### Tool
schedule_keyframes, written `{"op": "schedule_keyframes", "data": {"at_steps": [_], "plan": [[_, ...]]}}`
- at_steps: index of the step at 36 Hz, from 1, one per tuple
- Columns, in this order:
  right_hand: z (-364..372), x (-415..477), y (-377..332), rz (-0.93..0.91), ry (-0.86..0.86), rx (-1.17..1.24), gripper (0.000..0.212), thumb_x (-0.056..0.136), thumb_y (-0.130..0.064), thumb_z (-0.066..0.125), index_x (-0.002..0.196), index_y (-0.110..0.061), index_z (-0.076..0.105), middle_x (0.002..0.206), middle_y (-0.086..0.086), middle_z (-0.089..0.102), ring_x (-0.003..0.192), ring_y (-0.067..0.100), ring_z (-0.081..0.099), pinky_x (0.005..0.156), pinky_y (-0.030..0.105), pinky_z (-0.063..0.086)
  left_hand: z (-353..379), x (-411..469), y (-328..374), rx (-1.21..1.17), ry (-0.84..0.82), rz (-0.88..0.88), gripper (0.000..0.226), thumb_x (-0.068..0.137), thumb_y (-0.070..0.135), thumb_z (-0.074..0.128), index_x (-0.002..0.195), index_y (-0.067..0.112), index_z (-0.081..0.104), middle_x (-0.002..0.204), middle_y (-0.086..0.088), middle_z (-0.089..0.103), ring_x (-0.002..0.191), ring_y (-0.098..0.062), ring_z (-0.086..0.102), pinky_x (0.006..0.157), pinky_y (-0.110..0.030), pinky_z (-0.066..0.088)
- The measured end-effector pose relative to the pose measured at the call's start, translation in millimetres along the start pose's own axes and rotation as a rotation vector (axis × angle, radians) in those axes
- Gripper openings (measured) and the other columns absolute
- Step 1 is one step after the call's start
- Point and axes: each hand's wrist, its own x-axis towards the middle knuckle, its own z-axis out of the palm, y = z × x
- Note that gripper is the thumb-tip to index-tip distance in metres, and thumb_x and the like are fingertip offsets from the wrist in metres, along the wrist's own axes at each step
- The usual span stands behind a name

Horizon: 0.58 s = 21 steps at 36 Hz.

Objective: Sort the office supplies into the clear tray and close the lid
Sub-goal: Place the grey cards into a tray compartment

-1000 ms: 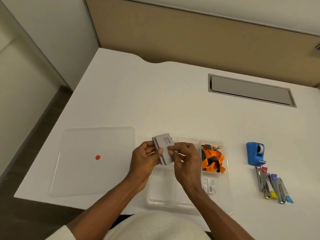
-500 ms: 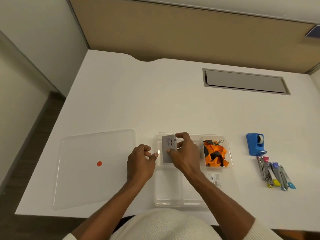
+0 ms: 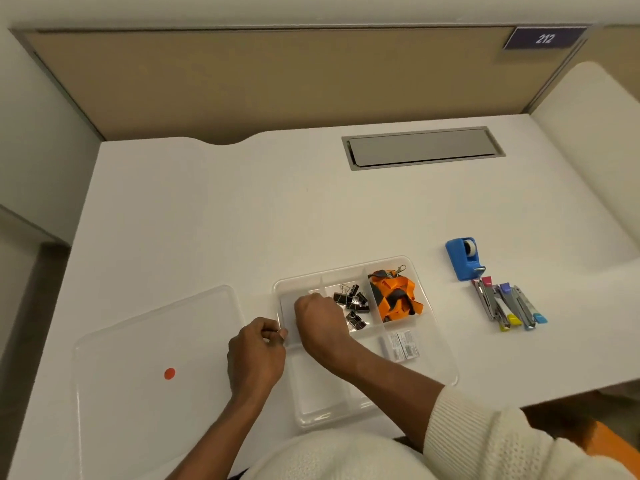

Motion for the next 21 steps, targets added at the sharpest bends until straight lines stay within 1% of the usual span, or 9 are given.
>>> {"op": "schedule_keyframes", "data": {"at_steps": [3,6,9,10,12,14,16,19,21], "plan": [[-2,-6,3,-0.052,0.031,-0.021,0.025,0.071,0.017,0.066,0.084,-0.003,0.060,0.089,0.019,0.066,0.077,0.034,0.067,0.058,0.034,0.044,-2,-2,6,0.044,-0.002,-0.027,0.007,0.091,0.029,0.076,0.095,0.023,0.074,0.088,0.005,0.074,0.078,-0.018,0.065,0.070,-0.027,0.048],[-3,-14,11,-0.092,0.133,-0.056,0.032,0.059,0.015,0.078,0.085,-0.002,0.067,0.076,0.013,0.065,0.062,0.029,0.064,0.050,0.032,0.047,-3,-4,10,0.105,0.006,-0.034,0.008,0.091,0.032,0.076,0.092,0.025,0.071,0.087,0.004,0.073,0.077,-0.019,0.064,0.069,-0.029,0.051],[-9,-19,38,-0.088,0.252,0.073,0.029,0.067,0.004,0.080,0.093,-0.007,0.073,0.083,0.009,0.071,0.067,0.027,0.067,0.056,0.034,0.057,-5,-8,13,0.252,0.038,0.010,0.014,0.090,0.038,0.075,0.093,0.027,0.068,0.084,0.006,0.071,0.076,-0.022,0.067,0.068,-0.032,0.056],[-13,-21,52,-0.061,0.280,0.117,0.027,0.072,0.001,0.078,0.097,-0.009,0.075,0.086,0.007,0.073,0.069,0.026,0.068,0.057,0.033,0.056,-6,-10,15,0.319,0.060,0.041,0.018,0.090,0.040,0.075,0.097,0.024,0.069,0.087,0.004,0.073,0.077,-0.023,0.070,0.067,-0.032,0.057],[-22,-28,83,0.009,0.348,0.160,0.017,0.082,-0.004,0.069,0.093,-0.015,0.077,0.085,0.002,0.073,0.070,0.022,0.068,0.056,0.032,0.054,-5,-14,18,0.439,0.130,0.131,0.026,0.090,0.039,0.074,0.104,0.017,0.070,0.093,-0.001,0.075,0.079,-0.026,0.072,0.064,-0.033,0.056],[-31,-37,115,0.110,0.397,0.209,0.015,0.091,-0.016,0.060,0.091,-0.019,0.075,0.087,-0.002,0.073,0.076,0.021,0.067,0.062,0.037,0.055,-3,-18,26,0.515,0.194,0.258,0.024,0.088,0.032,0.076,0.097,0.010,0.072,0.087,-0.007,0.073,0.073,-0.031,0.070,0.060,-0.034,0.052],[-38,-45,151,0.227,0.450,0.263,0.015,0.093,-0.023,0.061,0.099,-0.023,0.075,0.092,-0.004,0.073,0.079,0.020,0.067,0.066,0.038,0.056,2,-22,42,0.524,0.252,0.341,0.020,0.086,0.027,0.077,0.089,0.009,0.071,0.081,-0.008,0.071,0.068,-0.032,0.067,0.056,-0.035,0.051],[-42,-54,204,0.362,0.496,0.326,0.016,0.092,-0.027,0.067,0.106,-0.023,0.073,0.097,-0.003,0.073,0.081,0.017,0.068,0.071,0.039,0.058,17,-25,76,0.428,0.223,0.408,0.017,0.089,0.031,0.075,0.083,0.016,0.069,0.079,0.000,0.071,0.068,-0.028,0.067,0.056,-0.034,0.052],[-40,-59,234,0.434,0.548,0.310,0.019,0.090,-0.030,0.072,0.107,-0.020,0.072,0.098,-0.002,0.073,0.084,0.017,0.067,0.072,0.038,0.058,33,-24,103,0.397,0.121,0.472,0.018,0.091,0.036,0.072,0.081,0.022,0.067,0.079,0.006,0.071,0.072,-0.024,0.067,0.059,-0.033,0.052]]}}
